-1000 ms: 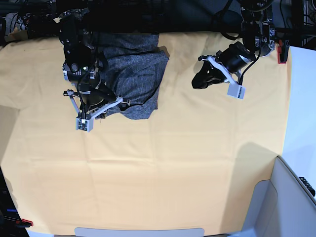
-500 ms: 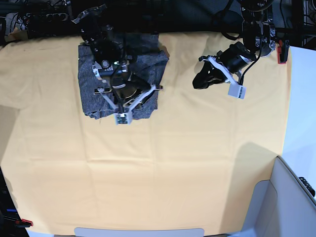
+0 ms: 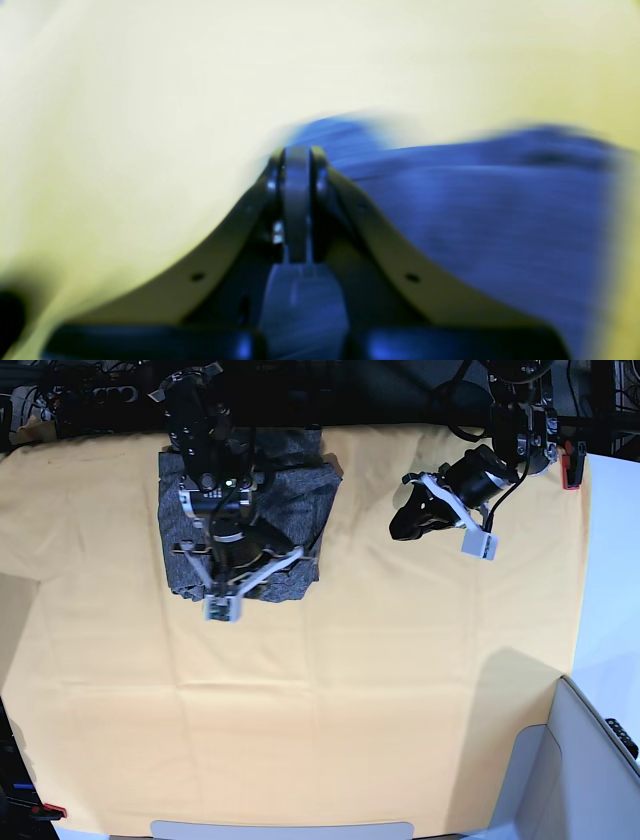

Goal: Fold the T-shirt properly
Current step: 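Press and smooth the folded bundle with the right gripper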

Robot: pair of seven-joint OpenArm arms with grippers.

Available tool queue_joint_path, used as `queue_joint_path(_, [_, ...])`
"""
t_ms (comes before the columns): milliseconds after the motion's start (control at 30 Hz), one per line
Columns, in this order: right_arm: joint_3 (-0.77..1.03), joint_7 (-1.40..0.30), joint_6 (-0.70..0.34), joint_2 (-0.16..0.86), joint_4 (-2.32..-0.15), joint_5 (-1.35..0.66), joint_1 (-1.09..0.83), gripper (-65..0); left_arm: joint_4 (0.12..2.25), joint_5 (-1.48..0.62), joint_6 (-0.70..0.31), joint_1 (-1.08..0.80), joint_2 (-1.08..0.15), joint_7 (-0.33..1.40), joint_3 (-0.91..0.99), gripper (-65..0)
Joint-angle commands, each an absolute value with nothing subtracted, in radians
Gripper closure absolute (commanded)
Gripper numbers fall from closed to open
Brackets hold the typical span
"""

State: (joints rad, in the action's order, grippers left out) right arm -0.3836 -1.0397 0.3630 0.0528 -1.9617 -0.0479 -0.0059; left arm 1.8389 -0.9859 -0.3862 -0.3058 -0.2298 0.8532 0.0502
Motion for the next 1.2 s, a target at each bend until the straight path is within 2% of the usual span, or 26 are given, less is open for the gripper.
queue_joint_path(0, [-0.377,-1.026,0.352,0.053,-1.977,-0.045,0.008,0.0,1.856,-1.004,-0.397,-0.305,-0.236,0.832,0.056,-0.4])
queue_joint_path(267, [-0.364,-1.021,0.352,0.054,-1.850,0.015,0.005,0.0,1.859,-1.006,-0.397,-0.305,-0.236,0.832,0.056,-0.4])
queue_joint_path(433, [-0.371,-0.949,0.351,0.042,-1.797,0.012,-0.016,0.0,1.859,-1.006,-0.397,-0.305,-0.236,0.832,0.056,-0.4])
queue_joint_path(600, [-0.446,-0.951,0.282,0.031,-1.802,0.012,-0.021,0.0,1.859,-1.006,-0.397,-0.305,-0.236,0.832,0.056,-0.4])
queue_joint_path(900, [-0.657,-0.946,0.274,0.030,-1.802,0.013,0.001,0.0,1.859,-1.006,-0.397,-0.305,-0.236,0.832,0.056,-0.4])
queue_joint_path(1167, [-0.679,-0.947,0.272,0.045,-1.908,0.013,0.016,0.0,1.856,-1.006,-0.397,-0.305,-0.236,0.832,0.056,-0.4])
